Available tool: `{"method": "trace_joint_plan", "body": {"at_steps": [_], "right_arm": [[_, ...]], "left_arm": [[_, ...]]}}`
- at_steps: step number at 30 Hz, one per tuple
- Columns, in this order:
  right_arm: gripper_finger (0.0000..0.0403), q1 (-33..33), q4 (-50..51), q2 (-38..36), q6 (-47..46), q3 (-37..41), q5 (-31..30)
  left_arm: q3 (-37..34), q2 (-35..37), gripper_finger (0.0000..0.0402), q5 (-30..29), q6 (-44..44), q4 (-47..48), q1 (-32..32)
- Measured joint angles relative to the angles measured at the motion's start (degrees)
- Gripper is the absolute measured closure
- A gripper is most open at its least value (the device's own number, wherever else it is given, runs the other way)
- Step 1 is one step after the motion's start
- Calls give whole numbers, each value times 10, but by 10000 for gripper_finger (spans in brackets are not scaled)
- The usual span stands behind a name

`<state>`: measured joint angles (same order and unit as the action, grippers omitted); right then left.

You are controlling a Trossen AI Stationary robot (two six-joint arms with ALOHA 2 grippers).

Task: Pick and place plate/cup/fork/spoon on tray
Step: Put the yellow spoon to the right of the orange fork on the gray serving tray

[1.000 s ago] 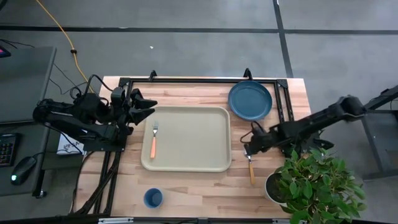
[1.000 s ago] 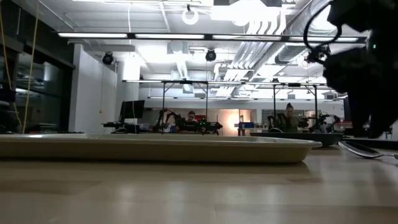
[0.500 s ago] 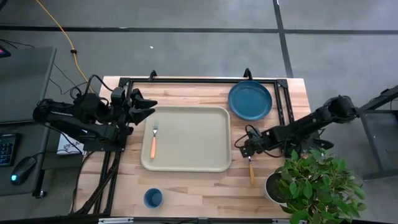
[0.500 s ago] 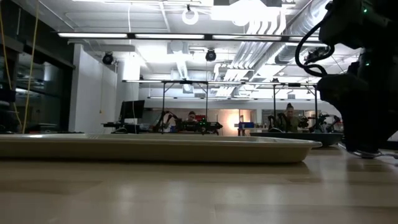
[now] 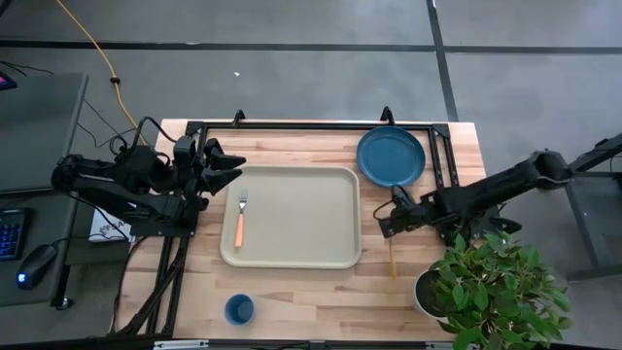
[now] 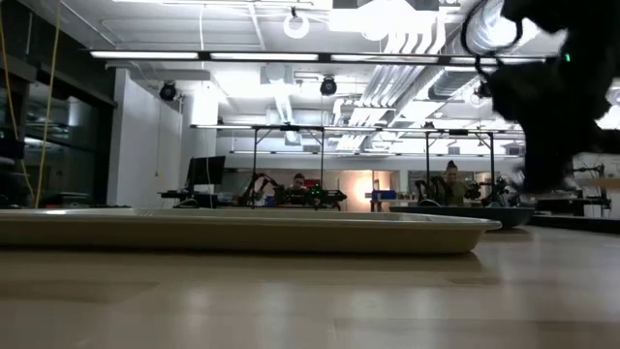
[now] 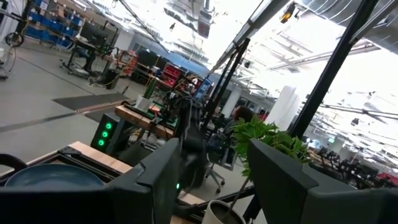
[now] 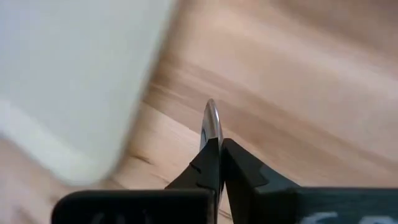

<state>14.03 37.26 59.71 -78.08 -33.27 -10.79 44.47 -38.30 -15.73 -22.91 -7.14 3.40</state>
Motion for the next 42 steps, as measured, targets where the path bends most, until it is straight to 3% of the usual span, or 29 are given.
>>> {"method": "trace_joint_plan", "body": {"at_steps": [6,12,16,23,31,37,42], "right_arm": [[401,-25,-28,-34,91,-85,-77],[402,-52,-171,12,238,-164,-106],[402,-69,-229,72,324,-234,-102],[402,-90,-235,187,457,-392,-73],[403,-120,-233,282,527,-532,4],[403,-129,-236,325,554,-593,24],[403,-133,-257,339,561,-601,25]], "left_arm": [[0,0,229,-1,0,0,0],[0,-3,229,-1,-55,-1,0],[0,-7,229,-4,-74,-1,0],[0,-28,229,-5,-84,-1,0],[0,-116,229,-5,-84,15,0],[0,-186,229,-3,-84,13,0],[0,-219,229,-3,-79,2,0]]}}
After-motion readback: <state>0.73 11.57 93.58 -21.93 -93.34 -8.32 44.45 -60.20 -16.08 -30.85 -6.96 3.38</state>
